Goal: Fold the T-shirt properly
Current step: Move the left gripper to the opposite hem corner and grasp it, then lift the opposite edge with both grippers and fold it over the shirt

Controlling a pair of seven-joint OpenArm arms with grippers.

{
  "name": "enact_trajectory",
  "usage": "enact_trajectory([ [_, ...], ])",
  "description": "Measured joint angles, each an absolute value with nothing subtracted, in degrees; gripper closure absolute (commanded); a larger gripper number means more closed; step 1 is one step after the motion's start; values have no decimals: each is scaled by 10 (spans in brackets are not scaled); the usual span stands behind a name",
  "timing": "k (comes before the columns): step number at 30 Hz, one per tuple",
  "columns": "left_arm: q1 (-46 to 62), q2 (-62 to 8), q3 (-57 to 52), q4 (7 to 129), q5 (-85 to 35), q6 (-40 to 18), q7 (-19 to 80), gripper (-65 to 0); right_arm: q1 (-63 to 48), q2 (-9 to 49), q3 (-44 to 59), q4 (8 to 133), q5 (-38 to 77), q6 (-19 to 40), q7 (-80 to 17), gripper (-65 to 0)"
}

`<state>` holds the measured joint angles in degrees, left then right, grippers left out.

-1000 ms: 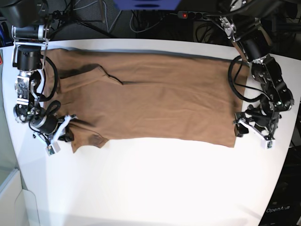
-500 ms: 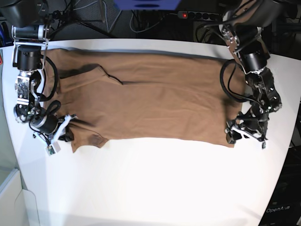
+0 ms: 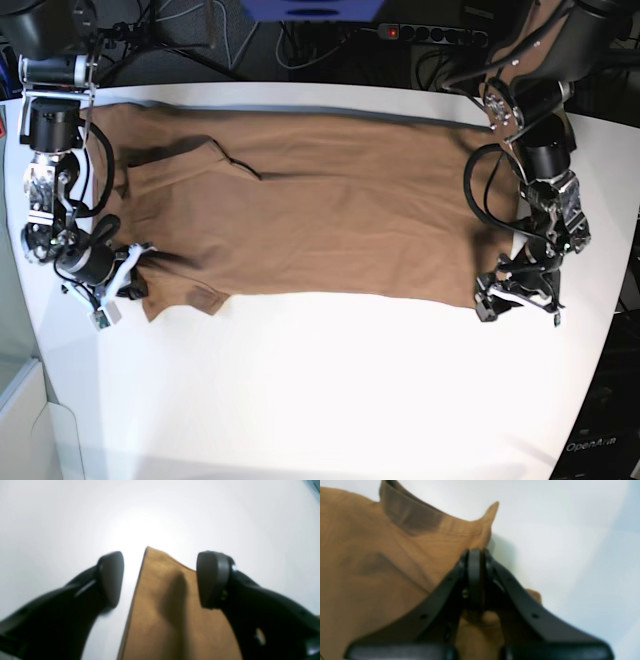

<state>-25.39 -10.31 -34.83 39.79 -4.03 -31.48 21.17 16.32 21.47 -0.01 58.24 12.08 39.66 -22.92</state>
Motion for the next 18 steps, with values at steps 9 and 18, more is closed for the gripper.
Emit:
enact_trajectory([
  [9,-251,-103,-347,394,-38,-315,219,-102,163,216,0,582,121,397,-229,-7],
  [18,-249,-102,-349,395,-38,-315,221,-24,163,215,0,582,121,397,-229,-7],
])
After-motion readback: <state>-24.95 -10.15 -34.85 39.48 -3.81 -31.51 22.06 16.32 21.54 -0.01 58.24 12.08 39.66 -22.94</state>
